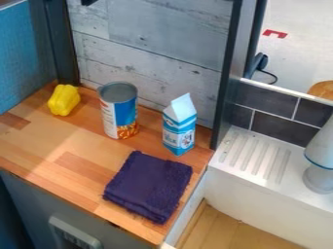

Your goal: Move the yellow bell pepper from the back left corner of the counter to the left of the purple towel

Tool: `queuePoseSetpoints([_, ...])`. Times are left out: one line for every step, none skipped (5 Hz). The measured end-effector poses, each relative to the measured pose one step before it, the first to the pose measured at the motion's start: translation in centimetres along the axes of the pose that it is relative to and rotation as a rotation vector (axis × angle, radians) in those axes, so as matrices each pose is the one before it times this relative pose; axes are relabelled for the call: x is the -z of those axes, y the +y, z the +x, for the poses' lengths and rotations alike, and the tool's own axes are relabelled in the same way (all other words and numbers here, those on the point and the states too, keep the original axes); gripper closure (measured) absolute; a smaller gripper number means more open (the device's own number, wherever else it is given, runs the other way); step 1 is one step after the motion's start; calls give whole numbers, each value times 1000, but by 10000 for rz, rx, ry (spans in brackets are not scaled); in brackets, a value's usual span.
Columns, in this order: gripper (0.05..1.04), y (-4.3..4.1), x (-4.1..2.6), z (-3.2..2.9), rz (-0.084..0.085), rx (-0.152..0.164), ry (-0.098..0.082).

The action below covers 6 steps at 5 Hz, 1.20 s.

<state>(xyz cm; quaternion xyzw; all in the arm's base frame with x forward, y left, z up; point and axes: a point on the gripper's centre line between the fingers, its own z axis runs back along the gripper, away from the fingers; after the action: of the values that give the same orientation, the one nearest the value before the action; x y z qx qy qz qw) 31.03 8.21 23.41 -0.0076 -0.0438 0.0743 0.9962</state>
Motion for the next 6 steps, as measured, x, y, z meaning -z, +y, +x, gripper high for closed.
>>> queuePoseSetpoints([80,198,1014,148,54,-75,315])
queuePoseSetpoints([80,741,4980,2352,1220,-175,1019])
queuePoseSetpoints([80,-477,1355,2268,136,268,-136])
queuePoseSetpoints([80,1369,2903,1549,1063,-1606,-504])
queuePoseSetpoints([80,-47,1420,1299,-70,-97,-596])
queuePoseSetpoints([80,1738,1855,812,-373,-193,-750])
